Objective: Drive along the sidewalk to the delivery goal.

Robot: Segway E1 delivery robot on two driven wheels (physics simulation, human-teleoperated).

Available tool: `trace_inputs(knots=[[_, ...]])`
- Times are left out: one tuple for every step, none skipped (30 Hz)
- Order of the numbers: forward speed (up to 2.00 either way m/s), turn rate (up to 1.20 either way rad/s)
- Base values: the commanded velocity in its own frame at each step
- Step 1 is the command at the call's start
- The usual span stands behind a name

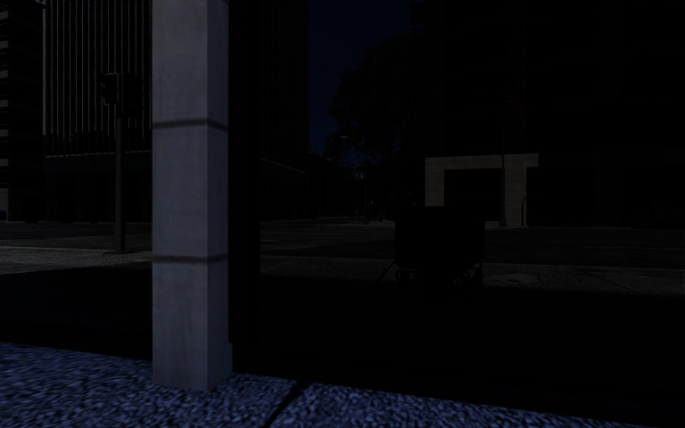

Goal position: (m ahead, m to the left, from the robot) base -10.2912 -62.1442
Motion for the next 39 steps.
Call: trace_inputs(knots=[[0.00, 0.00], [0.00, 0.00], [0.00, 0.00], [0.00, 0.00], [0.00, 0.00], [0.00, 0.00], [0.00, 0.00], [0.00, 0.00], [0.00, 0.00], [0.00, 0.00], [0.00, 0.00], [0.00, 0.00], [0.00, 0.00], [0.00, 0.00], [0.00, 0.00], [0.00, 0.00], [0.00, 0.00], [0.00, 0.00], [0.00, 0.00], [0.00, 0.00], [0.00, 0.00], [0.00, 0.00], [0.00, 0.00], [0.00, 0.00], [0.00, 0.00], [0.00, 0.00], [0.00, 0.00], [0.00, 0.00], [0.00, 0.00], [0.00, 0.00], [0.00, -0.09], [0.00, -0.18], [0.00, -0.39], [0.00, -0.39], [0.00, -0.63], [0.00, -0.91], [0.00, -1.02], [0.00, -1.06], [0.00, -1.08]])
